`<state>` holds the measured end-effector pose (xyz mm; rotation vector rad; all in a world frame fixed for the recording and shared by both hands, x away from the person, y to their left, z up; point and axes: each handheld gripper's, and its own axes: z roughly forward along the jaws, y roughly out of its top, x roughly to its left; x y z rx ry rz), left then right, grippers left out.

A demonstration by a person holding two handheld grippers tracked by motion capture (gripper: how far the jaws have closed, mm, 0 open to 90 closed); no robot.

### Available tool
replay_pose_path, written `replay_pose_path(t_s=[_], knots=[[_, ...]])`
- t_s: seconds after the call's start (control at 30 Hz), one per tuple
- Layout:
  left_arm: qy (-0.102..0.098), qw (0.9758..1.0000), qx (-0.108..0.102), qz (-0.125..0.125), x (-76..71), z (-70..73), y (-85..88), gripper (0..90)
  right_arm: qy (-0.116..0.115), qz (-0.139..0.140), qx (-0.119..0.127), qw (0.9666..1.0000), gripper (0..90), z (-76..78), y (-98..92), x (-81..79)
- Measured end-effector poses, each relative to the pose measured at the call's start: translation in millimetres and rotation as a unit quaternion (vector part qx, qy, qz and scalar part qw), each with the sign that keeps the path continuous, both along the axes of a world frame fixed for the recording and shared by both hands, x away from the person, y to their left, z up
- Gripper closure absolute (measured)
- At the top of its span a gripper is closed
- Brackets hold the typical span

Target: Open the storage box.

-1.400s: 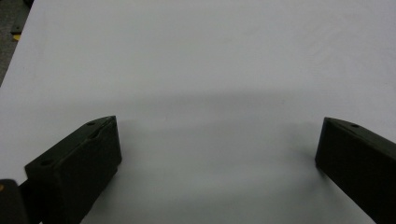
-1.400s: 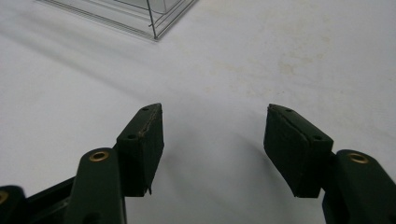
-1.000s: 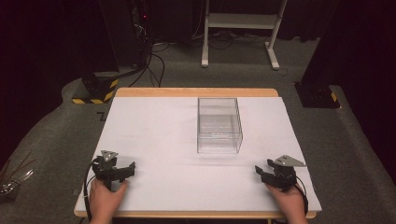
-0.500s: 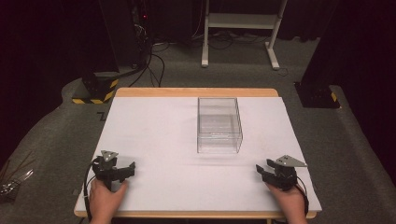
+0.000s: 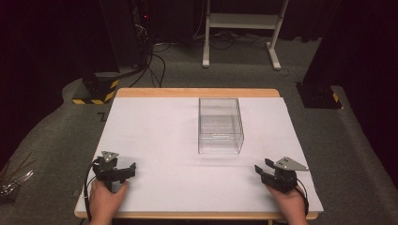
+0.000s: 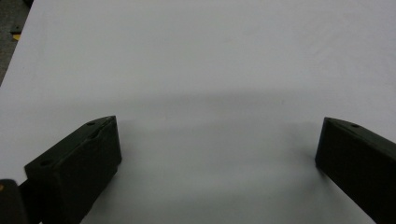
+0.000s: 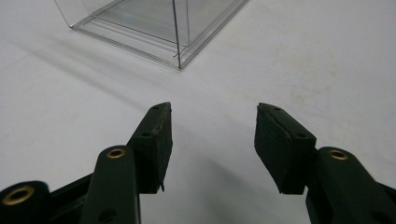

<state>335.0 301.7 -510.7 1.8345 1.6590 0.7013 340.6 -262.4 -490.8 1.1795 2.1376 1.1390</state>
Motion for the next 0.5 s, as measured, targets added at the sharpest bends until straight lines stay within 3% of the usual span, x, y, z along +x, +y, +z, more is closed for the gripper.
replay_pose_path(t_s=[0.5], knots=[[0.0, 1.0, -0.001, 0.0, 0.0, 0.1, 0.2, 0.4, -0.008, 0.024, 0.01, 0.9996, 49.0, 4.6, 17.3, -4.1]])
